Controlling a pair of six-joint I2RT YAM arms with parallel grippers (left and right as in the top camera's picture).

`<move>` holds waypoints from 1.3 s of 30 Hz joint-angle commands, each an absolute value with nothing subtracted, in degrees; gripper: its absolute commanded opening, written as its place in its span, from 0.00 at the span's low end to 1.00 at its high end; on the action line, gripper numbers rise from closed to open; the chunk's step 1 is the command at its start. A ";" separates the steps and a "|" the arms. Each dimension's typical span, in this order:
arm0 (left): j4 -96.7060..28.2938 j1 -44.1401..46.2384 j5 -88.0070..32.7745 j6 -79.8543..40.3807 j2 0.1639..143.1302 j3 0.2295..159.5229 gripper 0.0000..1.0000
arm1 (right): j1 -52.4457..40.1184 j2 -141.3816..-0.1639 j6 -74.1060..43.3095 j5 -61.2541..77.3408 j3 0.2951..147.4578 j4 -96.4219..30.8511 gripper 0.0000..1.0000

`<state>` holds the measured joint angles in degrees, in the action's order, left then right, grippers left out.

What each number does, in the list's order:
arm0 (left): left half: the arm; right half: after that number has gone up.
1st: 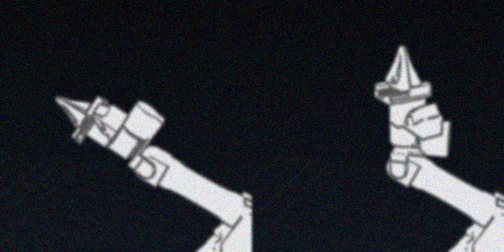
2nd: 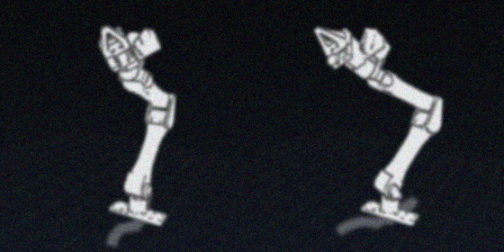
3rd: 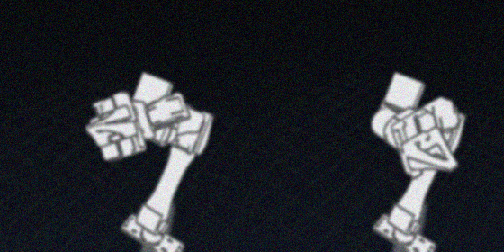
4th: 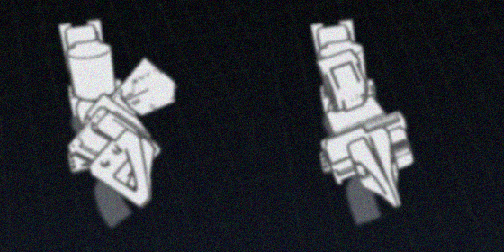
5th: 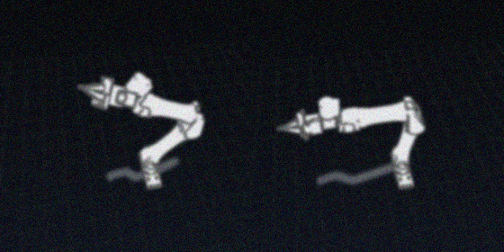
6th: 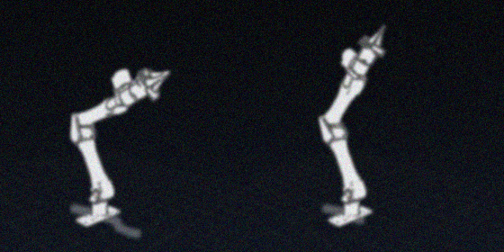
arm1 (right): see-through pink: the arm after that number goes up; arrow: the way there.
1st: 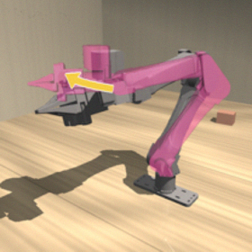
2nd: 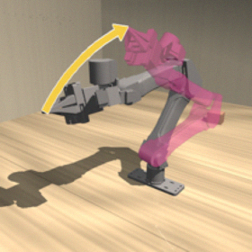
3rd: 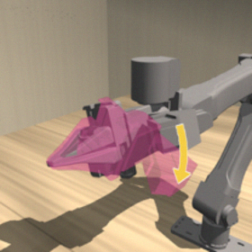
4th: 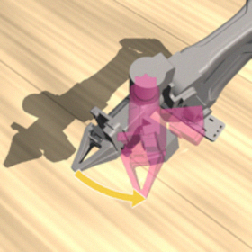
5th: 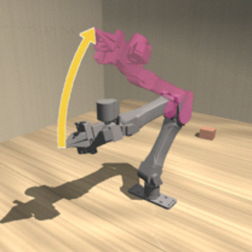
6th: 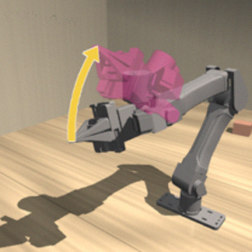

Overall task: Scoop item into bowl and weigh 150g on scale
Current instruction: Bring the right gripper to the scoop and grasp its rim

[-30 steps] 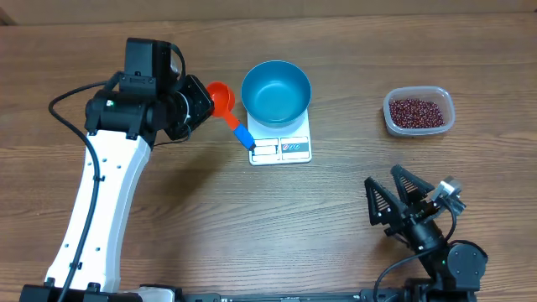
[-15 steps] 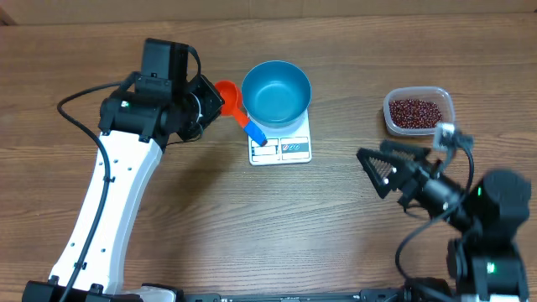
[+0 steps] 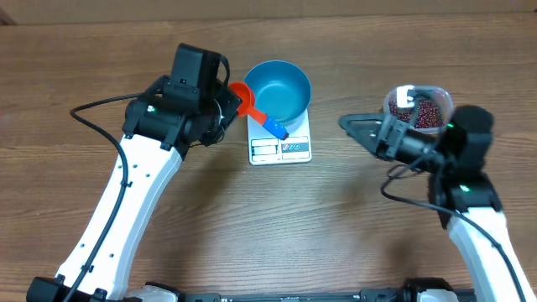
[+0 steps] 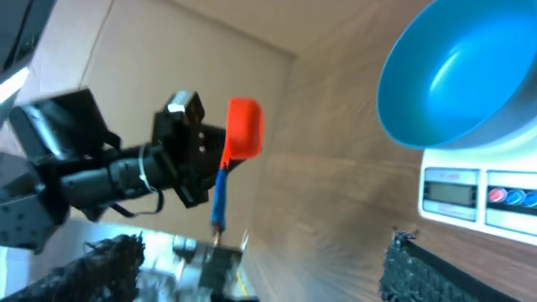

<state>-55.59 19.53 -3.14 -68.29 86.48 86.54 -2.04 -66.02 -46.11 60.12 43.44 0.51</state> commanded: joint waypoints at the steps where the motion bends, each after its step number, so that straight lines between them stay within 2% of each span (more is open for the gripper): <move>1: -55.40 20.01 -0.91 -70.96 86.89 86.32 0.04 | -8.78 -68.07 -48.73 57.93 44.53 4.03 0.86; 6: -55.53 20.03 -1.06 -71.92 86.89 86.32 0.04 | -18.39 -68.38 -52.05 43.75 44.56 6.17 0.77; 11: -55.88 20.36 -1.10 -73.71 86.89 86.32 0.04 | -24.01 -68.38 -56.01 34.15 44.56 9.74 0.61; 17: -56.25 22.11 -1.56 -73.84 86.89 86.32 0.05 | -26.30 -68.45 -60.62 27.70 44.56 10.26 0.42; 25: -56.58 25.98 -1.58 -77.23 86.89 86.32 0.04 | -29.98 -68.45 -61.52 22.65 44.56 11.14 0.40; 28: -56.53 26.94 -1.91 -77.41 86.89 86.32 0.04 | -30.06 -68.45 -61.52 22.65 44.56 11.51 0.36; 31: -56.58 27.55 -3.07 -77.38 86.91 86.32 0.04 | -30.06 -68.45 -61.52 22.55 44.56 11.51 0.27; 39: -56.53 27.62 -4.64 -77.38 86.89 86.32 0.04 | -30.83 -68.49 -61.52 22.48 44.56 11.57 0.24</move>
<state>-56.36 27.03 -3.20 -76.55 86.48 86.54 -29.95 -68.84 -61.52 23.38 43.46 11.11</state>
